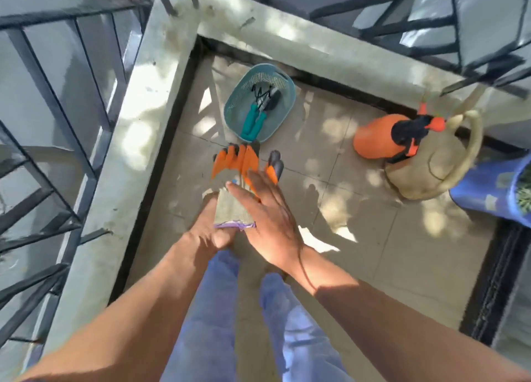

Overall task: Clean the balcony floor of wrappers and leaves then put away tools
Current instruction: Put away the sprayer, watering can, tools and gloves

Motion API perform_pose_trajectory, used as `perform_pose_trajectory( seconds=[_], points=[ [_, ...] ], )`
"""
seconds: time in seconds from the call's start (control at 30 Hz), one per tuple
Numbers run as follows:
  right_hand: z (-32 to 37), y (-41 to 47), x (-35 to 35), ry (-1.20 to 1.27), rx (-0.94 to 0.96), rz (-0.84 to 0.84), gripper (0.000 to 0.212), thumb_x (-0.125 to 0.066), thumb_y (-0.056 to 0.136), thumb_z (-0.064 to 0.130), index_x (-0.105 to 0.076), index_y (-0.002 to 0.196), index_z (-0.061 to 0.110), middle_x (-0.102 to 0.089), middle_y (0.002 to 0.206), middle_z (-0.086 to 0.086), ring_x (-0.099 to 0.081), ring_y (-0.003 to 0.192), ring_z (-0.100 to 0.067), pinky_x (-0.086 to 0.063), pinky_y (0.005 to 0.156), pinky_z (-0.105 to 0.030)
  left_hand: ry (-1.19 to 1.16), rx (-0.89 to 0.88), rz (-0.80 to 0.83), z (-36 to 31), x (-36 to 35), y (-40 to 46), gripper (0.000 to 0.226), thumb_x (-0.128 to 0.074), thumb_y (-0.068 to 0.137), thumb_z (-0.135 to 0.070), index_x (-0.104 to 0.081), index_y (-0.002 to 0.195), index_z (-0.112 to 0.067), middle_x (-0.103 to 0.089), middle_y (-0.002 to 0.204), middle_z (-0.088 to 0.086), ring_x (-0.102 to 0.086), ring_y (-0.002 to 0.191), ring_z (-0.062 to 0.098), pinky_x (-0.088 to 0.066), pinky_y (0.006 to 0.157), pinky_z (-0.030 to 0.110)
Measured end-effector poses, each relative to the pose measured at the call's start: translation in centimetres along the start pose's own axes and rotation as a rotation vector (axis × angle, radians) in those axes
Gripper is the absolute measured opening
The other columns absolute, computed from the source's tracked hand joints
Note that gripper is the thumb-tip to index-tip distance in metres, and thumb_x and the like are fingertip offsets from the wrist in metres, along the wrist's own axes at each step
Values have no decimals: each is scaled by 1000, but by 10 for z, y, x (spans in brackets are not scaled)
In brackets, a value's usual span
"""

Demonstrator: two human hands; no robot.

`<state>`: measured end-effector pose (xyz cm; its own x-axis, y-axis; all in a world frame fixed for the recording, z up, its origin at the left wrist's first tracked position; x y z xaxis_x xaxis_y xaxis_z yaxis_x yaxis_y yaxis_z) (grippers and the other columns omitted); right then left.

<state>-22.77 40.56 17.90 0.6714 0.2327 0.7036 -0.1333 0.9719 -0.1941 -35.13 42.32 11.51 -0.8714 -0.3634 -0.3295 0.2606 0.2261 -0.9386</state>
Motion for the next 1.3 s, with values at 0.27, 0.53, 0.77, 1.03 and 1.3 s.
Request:
perform_pose_trajectory(
  seconds=[0.27, 0.53, 0.77, 1.03, 1.3],
  points=[
    [-44, 46, -1, -57, -8, 232, 59, -46, 84, 24, -63, 139, 18, -44, 156, -19, -36, 148, -41, -33, 119, -54, -41, -17, 217, -45, -40, 19, 45, -38, 108, -34, -52, 143, -9, -68, 127, 10, -68, 111, 26, -43, 110, 49],
    [-48, 88, 19, 601, -878, -168, 69, -59, 100, 31, -23, 159, 24, -52, 145, -21, -50, 136, -28, -43, 110, -38, -13, 9, -9, -86, -37, 38, 38, -46, 108, -26, -54, 138, -4, -69, 121, 22, -72, 93, 33, -63, 68, 45],
    [-51, 143, -8, 675, -696, -59, 64, -58, 85, -17, -57, 141, 14, -63, 132, 3, -62, 118, -10, -50, 107, -34, 103, 73, -1, -90, -54, 58, 28, -36, 111, -26, -58, 114, -9, -75, 76, 12, -74, 60, 25, -58, 47, 36],
    [-136, 172, -28, 648, -783, -136, 64, -57, 80, -14, -65, 136, 16, -67, 131, -1, -66, 119, -17, -53, 105, -42, 592, -217, -75, -125, -75, 157, 21, -51, 103, -25, -68, 111, -16, -73, 91, 2, -67, 75, 16, -54, 64, 25],
    [-210, 224, -6, 834, -865, -194, 67, -38, 89, -20, -66, 131, 24, -70, 98, -29, -57, 38, -28, -28, 36, -20, 1524, -729, -168, -152, -83, 234, 43, -37, 95, -34, -61, 129, -24, -63, 129, 10, -53, 121, 32, -41, 108, 45]
  ],
)
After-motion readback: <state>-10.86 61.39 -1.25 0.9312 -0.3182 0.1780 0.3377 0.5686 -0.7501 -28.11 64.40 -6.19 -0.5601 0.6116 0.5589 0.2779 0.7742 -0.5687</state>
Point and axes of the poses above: each hand's wrist, its own y-axis towards the middle knuckle, its own x-axis out of the back of the hand, z = x × y, the point moved 4 cm from there along y, towards the middle knuckle
